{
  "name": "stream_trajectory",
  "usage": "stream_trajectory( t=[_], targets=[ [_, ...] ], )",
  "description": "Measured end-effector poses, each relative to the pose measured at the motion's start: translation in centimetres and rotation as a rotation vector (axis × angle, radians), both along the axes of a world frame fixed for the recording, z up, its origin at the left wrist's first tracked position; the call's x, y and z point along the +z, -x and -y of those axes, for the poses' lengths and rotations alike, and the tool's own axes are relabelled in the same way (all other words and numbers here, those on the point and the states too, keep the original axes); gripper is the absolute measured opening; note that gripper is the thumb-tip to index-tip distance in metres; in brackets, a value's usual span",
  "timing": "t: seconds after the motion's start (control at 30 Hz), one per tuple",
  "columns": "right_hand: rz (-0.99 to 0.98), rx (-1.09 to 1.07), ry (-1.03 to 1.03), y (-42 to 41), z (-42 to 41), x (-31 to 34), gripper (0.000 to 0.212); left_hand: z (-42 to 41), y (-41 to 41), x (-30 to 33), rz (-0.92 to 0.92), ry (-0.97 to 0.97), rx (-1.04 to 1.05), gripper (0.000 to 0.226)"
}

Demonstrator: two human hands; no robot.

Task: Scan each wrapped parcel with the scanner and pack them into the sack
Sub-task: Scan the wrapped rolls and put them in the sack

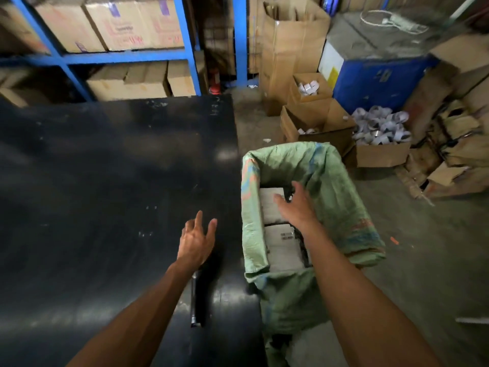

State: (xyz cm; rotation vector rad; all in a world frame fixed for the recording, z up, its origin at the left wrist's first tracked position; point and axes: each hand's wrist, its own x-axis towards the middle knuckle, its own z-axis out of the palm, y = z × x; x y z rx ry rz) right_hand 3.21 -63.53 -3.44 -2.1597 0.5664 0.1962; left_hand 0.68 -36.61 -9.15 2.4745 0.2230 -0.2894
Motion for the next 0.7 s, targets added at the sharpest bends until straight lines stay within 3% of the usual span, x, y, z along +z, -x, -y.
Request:
stream_trajectory(
  t=[0.2,0.33,0.5,0.7],
  targets=[
    [0.161,0.286,0.177,2.6,-12.2,4.4,0.075,-11.1,5.7,-4.1,-0.055,-0.241,0.022,0.068],
    [0.042,0.408,0.195,6.6,-19.3,1.7,0.075,-13.6,9.4,-7.9,-0.064,-0.309,-0.044,0.069],
    [-0.27,0.434,0.325,11.3,-24.0,-3.5,0.08,-13.3,10.6,-10.0,-0.051,-0.422,-0.023,0.07],
    [-0.283,0.354,0.304,11.6,-25.3,-6.1,0.074,-13.2,10.5,-10.7,-0.04,-0.46,-0.032,0.069]
  ],
)
